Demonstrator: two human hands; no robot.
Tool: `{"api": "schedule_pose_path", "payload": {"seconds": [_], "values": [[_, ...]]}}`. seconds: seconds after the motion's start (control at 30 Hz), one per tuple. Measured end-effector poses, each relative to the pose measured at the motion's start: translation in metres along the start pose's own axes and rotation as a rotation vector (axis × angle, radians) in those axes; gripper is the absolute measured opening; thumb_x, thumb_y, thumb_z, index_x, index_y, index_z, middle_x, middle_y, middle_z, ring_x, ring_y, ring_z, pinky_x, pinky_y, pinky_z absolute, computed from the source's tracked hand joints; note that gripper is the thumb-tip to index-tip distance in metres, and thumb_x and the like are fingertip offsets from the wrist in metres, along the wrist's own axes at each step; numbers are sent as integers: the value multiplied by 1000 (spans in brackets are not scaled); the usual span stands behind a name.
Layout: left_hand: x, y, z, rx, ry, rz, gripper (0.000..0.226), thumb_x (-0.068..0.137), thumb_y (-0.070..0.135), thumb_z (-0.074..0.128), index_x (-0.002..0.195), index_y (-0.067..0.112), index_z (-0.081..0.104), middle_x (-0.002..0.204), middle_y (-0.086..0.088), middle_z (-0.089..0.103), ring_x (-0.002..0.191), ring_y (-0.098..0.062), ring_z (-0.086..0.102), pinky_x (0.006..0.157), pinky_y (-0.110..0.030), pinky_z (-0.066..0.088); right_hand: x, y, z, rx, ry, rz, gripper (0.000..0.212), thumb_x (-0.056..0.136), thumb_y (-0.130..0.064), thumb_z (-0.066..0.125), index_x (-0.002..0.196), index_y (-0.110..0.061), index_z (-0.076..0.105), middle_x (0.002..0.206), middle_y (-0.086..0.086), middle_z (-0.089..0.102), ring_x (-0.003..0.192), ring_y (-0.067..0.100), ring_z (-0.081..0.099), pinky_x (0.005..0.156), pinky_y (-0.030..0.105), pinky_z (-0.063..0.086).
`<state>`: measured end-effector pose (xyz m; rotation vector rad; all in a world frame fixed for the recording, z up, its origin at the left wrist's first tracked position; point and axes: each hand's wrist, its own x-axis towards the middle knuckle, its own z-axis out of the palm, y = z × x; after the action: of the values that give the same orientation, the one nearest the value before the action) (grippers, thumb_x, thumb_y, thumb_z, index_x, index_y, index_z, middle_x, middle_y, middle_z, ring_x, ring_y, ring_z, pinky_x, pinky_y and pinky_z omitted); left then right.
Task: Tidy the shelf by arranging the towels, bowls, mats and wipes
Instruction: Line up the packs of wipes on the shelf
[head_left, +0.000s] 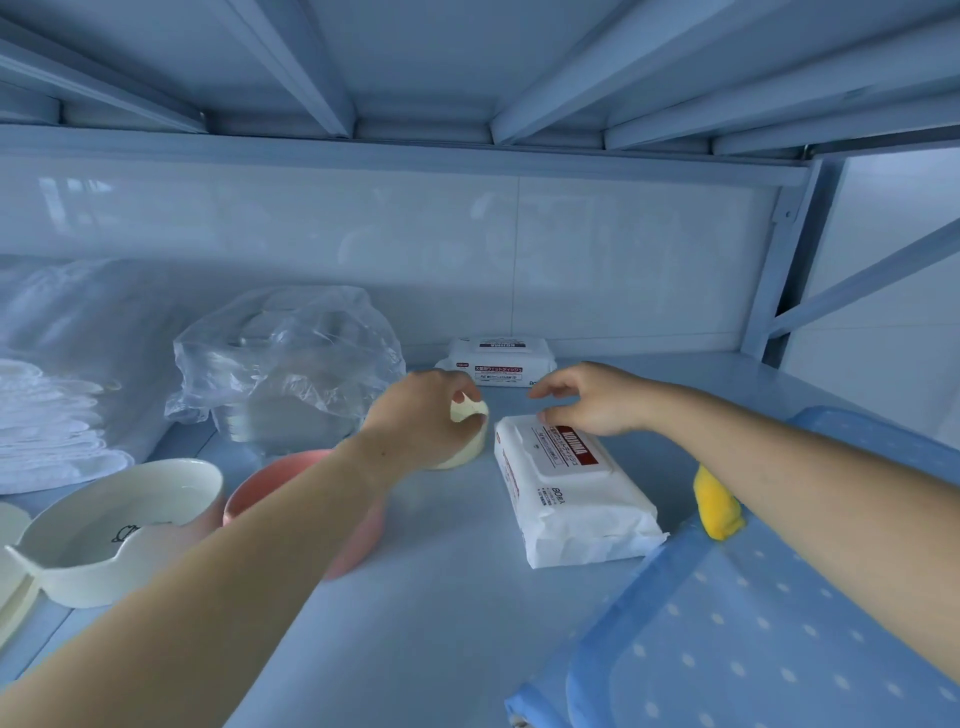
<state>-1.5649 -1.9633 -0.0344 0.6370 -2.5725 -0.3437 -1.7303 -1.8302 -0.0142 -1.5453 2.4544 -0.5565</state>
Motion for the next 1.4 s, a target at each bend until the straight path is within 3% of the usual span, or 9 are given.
{"api": "schedule_pose_path", "payload": {"seconds": [0.17,0.27,0.43,0.6,0.73,1.0,1.17,1.3,1.4], "values": [[19,-20,-12,61,17,41,20,83,31,57,103,32,60,101,17,59,97,-11,56,74,-26,45,28,-4,-1,-12,80,11,39,88,-27,59,126,-24,55,132,-7,53,121,11,49,96,20,35],[28,-24,-13,53,21,77,20,83,28,57,102,31,61,98,16,59,96,-11,57,78,-27,47,44,-2,0,-32,103,36,37,87,-25,59,124,-24,56,132,-6,54,118,13,51,95,23,39],[48,-24,-11,-15,76,123,16,82,24,54,93,35,61,85,21,59,82,-10,60,77,-29,51,66,6,5,-86,90,108,41,88,-25,56,129,-21,52,136,-2,49,122,15,47,94,20,34],[61,-26,-16,77,87,199,19,82,24,53,95,33,62,77,22,53,82,-10,58,75,-28,50,84,16,6,-148,21,159,42,89,-23,55,131,-17,51,133,2,52,121,18,49,101,26,37],[63,-33,-4,127,17,191,22,81,26,54,101,33,61,89,19,52,92,-11,57,79,-28,48,99,26,5,-161,41,187,45,87,-22,55,132,-18,49,137,2,48,123,18,47,102,27,37],[65,-40,14,150,-53,137,26,85,31,54,111,31,57,112,12,58,103,-11,53,79,-24,41,121,37,11,-208,15,232,63,87,-17,52,145,-16,26,151,4,26,136,22,31,107,29,32],[66,-44,18,177,-87,128,28,88,35,53,116,30,55,120,7,54,113,-13,50,83,-25,38,126,48,11,-272,-36,270,62,89,-17,48,144,-11,23,150,5,29,133,24,34,106,31,34],[66,-45,19,225,-106,138,33,90,40,50,121,31,51,124,6,51,115,-16,48,84,-25,37,128,46,9,-346,-93,307,69,91,-22,45,149,-14,7,156,3,14,141,24,21,113,35,25],[65,-45,20,232,-113,147,33,91,43,49,121,31,52,124,6,51,115,-17,49,86,-27,38,127,41,7,-433,-120,296,65,93,-24,40,149,-15,9,156,4,15,141,25,21,113,37,25]]}}
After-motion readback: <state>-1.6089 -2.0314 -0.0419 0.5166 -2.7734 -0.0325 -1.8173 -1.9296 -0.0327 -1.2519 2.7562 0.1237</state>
